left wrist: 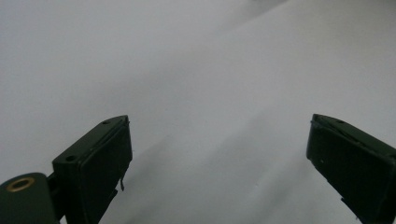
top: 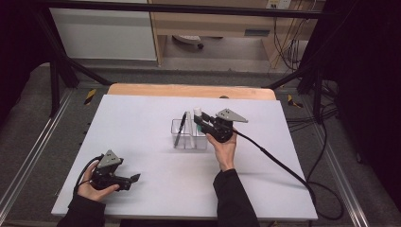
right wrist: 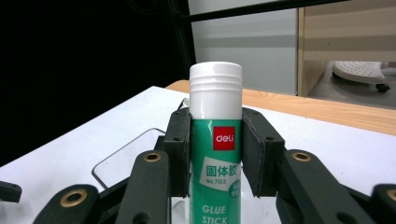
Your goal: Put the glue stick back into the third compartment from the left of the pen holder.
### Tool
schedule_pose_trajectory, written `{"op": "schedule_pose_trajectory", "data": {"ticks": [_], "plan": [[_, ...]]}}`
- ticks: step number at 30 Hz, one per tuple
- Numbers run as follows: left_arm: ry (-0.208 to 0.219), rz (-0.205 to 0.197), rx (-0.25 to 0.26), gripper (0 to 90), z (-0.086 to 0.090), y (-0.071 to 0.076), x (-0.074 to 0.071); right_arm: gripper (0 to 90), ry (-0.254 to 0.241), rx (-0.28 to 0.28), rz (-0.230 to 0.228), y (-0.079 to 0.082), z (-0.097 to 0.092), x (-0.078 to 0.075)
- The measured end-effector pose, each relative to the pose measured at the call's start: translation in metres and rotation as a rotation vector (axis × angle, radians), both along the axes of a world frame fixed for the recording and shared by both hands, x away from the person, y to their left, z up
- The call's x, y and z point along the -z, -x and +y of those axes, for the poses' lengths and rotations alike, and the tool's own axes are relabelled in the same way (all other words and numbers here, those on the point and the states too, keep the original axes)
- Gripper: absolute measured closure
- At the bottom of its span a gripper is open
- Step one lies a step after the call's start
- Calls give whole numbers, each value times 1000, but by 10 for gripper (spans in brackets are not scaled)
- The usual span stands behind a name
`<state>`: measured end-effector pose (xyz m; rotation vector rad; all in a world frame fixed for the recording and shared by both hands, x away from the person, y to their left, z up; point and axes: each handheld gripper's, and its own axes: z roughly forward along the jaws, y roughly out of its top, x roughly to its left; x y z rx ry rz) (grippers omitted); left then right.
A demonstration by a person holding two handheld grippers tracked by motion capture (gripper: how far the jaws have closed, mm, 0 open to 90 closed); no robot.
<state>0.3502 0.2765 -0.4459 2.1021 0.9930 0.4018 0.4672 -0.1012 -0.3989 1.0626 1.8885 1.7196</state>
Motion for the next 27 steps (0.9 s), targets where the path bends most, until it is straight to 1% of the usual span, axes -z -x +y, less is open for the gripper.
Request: {"op": "schedule_pose_trajectory", "data": {"ticks": [8, 9, 15, 19, 25, 27], "plan": [[-4, 2, 2, 66, -1, 0, 0, 657, 10, -3, 11, 1, -3, 10], [-3, 2, 3, 66, -1, 0, 0, 657, 22, -2, 9, 2, -3, 11], [-2, 1, 2, 66, 0, 0, 0, 658, 41, -8, 8, 3, -1, 16], [-2, 1, 2, 66, 0, 0, 0, 658, 64, -9, 3, 4, -1, 19], [-5, 3, 3, 66, -1, 0, 1, 657, 71, -10, 12, 7, -6, 22], [-7, 4, 3, 65, -1, -1, 1, 656, 92, -15, 13, 8, -7, 21]]}}
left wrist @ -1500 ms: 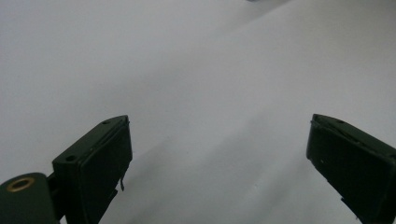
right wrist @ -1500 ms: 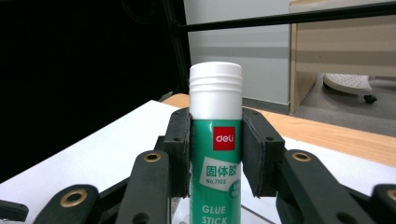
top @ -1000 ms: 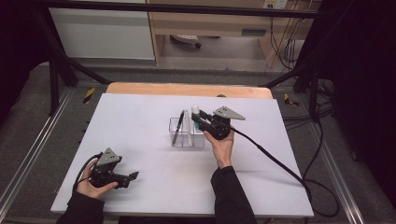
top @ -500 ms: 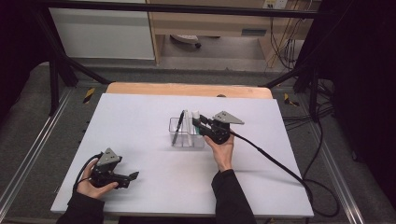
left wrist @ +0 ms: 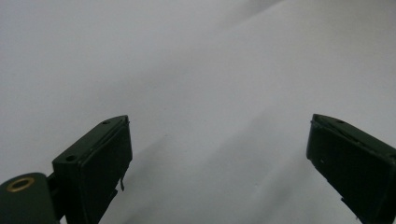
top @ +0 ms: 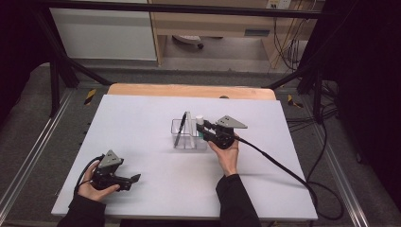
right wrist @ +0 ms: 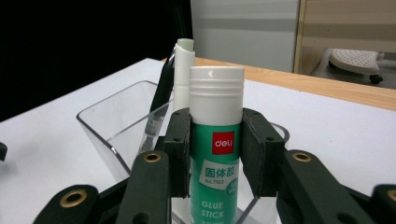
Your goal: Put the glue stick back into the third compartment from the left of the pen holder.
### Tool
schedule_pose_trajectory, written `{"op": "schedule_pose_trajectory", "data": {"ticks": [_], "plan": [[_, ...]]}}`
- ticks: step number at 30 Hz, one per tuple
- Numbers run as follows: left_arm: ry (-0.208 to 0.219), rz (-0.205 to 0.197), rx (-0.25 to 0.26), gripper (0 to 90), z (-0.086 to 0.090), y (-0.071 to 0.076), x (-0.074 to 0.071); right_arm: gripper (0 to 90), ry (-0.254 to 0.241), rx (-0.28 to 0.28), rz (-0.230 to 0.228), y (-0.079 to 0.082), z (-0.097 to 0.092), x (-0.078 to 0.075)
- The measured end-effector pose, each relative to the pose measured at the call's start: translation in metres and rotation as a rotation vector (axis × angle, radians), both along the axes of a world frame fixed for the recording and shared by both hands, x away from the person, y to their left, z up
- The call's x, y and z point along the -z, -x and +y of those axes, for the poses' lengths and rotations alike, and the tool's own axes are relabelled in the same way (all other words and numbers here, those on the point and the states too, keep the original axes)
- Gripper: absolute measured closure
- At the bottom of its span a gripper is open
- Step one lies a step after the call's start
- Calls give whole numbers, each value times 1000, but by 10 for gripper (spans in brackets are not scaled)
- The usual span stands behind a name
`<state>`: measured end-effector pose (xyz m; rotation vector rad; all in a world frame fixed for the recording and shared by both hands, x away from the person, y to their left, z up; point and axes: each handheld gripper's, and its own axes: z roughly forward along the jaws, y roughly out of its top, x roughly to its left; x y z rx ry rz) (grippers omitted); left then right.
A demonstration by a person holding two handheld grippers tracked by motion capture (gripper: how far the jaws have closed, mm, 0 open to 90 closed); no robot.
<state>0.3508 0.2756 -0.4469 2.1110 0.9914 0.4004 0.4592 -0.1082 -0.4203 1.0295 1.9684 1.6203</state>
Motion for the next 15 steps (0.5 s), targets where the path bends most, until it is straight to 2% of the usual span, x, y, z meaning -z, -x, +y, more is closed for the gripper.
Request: {"op": "schedule_pose_trajectory", "data": {"ticks": [5, 11, 15], "plan": [[0, 1, 1, 66, 0, 0, 0, 644, 51, -11, 20, 3, -1, 0], [-2, 1, 2, 66, -1, 0, 1, 563, 48, -13, -7, 12, -9, -16], [-1, 2, 0, 66, -1, 0, 1, 429, 66, -21, -13, 20, -18, -31]]}}
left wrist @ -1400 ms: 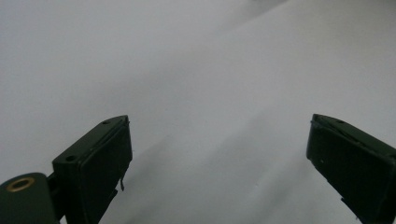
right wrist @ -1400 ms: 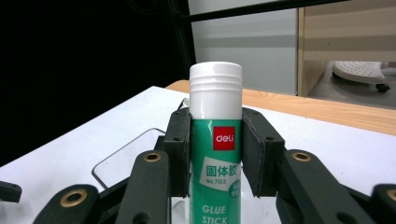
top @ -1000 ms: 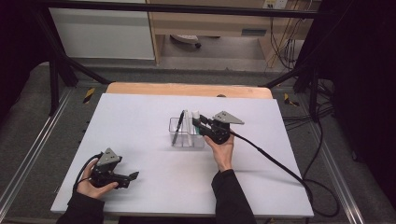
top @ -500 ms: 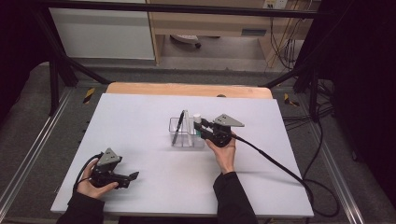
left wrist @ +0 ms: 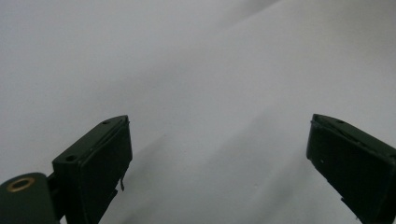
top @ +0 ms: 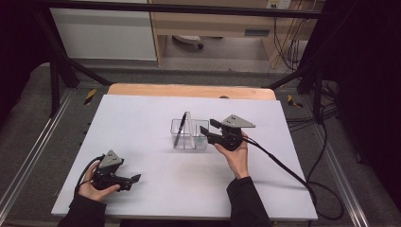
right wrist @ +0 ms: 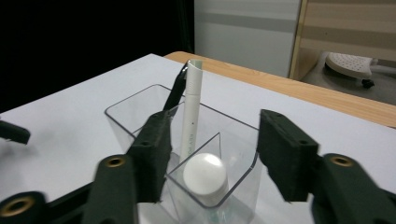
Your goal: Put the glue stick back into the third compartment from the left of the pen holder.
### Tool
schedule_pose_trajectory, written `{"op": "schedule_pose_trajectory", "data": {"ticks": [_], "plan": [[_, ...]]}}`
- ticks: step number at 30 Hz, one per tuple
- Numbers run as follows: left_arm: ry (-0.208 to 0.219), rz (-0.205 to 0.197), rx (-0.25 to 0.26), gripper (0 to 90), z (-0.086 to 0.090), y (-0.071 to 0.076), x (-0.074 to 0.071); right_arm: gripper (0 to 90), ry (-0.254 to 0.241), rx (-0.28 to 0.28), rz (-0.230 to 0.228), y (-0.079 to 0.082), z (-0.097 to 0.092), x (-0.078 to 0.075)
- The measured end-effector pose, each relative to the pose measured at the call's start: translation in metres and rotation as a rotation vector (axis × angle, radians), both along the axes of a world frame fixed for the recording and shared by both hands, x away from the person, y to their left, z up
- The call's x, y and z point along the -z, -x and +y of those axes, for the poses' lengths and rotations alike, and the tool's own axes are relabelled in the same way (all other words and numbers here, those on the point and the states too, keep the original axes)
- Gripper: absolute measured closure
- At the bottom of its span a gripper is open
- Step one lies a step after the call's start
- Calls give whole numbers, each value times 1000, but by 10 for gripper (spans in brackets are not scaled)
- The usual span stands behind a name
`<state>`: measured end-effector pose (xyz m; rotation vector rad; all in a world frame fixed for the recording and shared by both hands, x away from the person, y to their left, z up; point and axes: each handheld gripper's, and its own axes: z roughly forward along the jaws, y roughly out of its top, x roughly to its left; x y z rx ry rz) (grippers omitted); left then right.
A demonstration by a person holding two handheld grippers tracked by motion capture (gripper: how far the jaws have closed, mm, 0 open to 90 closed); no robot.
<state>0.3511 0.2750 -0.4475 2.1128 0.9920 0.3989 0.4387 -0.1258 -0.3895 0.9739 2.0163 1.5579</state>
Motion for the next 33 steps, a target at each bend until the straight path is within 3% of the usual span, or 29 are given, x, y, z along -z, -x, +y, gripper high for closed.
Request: {"op": "schedule_pose_trajectory", "data": {"ticks": [4, 9, 13, 24, 33], "plan": [[-2, -1, -1, 66, 0, 0, 0, 257, 39, -27, 44, 8, -8, -11], [0, -1, -1, 65, 0, 0, 0, 124, 85, -49, 90, 18, -18, -17], [0, 0, -3, 65, 0, 0, 1, 55, 151, -43, 128, 26, -27, -17], [-3, 3, 6, 65, -2, 0, 2, 4, 222, -11, 226, 46, -61, 19], [-7, 1, 11, 65, -2, 1, 3, 3, 225, -16, 266, 56, -91, 48]]}}
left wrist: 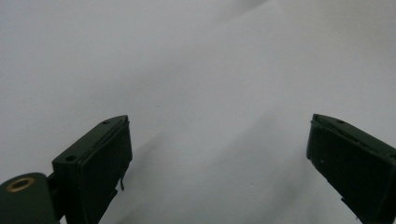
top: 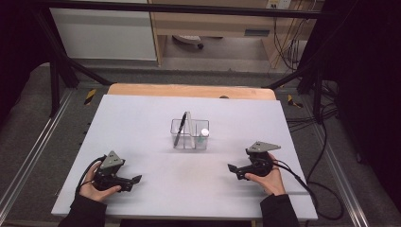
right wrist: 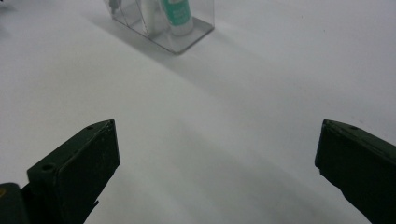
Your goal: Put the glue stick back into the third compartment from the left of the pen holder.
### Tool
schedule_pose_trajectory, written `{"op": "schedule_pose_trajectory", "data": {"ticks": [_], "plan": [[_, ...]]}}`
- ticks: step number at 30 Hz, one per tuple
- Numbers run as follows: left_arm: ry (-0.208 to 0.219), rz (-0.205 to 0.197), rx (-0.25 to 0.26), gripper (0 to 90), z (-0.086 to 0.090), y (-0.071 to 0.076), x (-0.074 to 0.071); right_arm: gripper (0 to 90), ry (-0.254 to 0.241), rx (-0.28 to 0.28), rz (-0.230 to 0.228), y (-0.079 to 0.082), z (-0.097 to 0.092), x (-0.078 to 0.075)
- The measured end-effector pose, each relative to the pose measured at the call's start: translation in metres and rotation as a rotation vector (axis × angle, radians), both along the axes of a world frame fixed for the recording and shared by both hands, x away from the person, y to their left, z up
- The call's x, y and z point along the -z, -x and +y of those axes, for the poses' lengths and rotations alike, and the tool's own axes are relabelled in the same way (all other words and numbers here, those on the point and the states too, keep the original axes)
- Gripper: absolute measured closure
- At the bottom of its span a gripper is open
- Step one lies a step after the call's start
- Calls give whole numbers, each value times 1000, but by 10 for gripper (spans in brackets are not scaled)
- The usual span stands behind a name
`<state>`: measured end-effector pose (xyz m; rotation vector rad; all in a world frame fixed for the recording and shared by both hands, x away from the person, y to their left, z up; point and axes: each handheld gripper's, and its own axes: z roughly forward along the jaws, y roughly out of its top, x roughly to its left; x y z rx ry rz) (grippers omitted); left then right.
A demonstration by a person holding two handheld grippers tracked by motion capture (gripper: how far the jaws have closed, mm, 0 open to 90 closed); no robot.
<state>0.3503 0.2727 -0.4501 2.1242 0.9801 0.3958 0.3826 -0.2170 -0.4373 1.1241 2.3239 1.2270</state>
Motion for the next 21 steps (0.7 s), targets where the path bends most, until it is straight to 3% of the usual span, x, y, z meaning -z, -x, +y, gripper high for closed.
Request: {"op": "schedule_pose_trajectory", "data": {"ticks": [8, 12, 14, 19, 21], "plan": [[-1, -7, 7, 65, -1, 1, 0, 3, 19, 11, 17, 11, -26, 11], [0, -10, 10, 65, -1, 1, -1, 4, 20, 2, -10, 15, -36, 15], [-2, -11, 10, 65, -1, 1, -1, 4, 7, 8, 8, 17, -41, 16], [-2, -7, 10, 65, -2, 0, 0, 3, 40, -5, 13, 17, -42, 20], [-3, -6, 8, 65, -2, 0, 0, 3, 32, -15, 17, 17, -42, 20]]}}
